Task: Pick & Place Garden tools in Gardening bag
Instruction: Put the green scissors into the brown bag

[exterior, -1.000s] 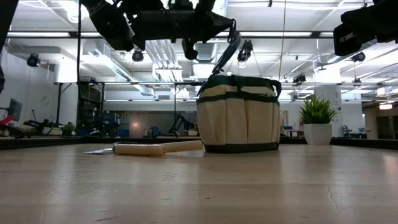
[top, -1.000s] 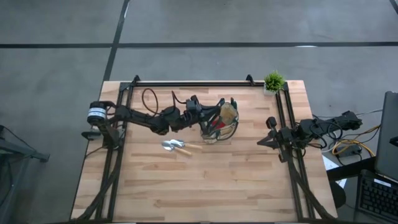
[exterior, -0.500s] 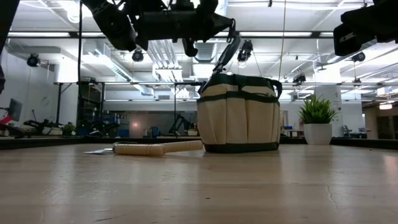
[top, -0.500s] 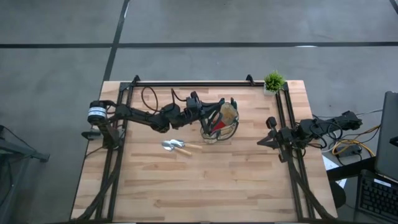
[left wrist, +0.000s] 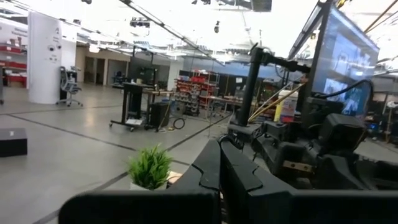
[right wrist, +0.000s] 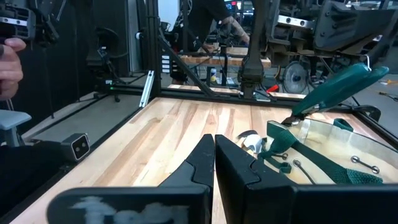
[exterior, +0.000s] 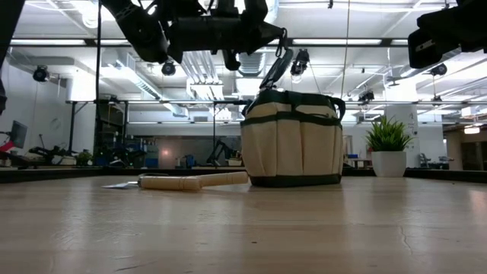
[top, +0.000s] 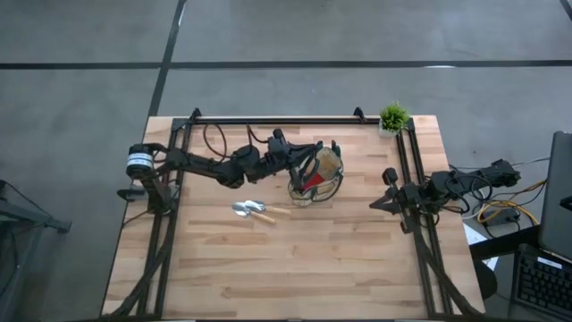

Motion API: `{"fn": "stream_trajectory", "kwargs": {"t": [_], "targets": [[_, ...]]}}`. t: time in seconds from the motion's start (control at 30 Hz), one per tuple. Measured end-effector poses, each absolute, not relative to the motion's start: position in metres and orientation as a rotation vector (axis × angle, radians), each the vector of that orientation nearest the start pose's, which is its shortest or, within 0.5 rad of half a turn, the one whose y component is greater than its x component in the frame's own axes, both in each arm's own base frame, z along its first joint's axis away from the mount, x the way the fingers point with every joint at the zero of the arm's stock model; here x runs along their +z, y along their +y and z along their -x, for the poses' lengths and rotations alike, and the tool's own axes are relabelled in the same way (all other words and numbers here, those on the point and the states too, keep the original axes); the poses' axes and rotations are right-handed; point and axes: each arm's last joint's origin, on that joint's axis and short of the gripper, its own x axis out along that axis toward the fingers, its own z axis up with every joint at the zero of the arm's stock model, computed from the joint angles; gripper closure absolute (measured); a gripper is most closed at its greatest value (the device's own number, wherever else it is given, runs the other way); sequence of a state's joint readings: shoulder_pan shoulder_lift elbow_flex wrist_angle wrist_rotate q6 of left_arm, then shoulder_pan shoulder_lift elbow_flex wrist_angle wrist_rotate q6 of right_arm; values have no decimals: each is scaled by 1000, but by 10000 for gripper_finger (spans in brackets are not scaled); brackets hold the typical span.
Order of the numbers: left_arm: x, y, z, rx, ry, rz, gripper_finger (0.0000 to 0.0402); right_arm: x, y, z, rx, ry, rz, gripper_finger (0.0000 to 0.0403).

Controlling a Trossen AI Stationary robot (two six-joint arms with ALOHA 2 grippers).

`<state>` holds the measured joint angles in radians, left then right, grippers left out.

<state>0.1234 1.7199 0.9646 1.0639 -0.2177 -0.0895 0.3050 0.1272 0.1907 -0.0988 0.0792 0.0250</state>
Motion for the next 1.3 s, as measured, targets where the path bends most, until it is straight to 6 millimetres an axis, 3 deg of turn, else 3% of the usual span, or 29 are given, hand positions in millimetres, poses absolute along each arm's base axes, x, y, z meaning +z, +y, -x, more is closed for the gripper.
{"fn": "stream_trajectory", "kwargs": {"t": [0.47, 0.8, 1.0, 1.3], "targets": [[277, 69, -371, 354, -298, 102, 401, 209, 26, -92, 225, 37, -18, 394], [251, 75, -394, 333, -229, 98, 401, 209, 26, -92, 225, 37, -16, 394], [262, 74, -396, 310, -262, 97, 401, 209, 26, -92, 226, 38, -17, 394], [289, 59, -379, 270, -188, 107, 401, 209, 27, -92, 226, 37, -17, 394]]}}
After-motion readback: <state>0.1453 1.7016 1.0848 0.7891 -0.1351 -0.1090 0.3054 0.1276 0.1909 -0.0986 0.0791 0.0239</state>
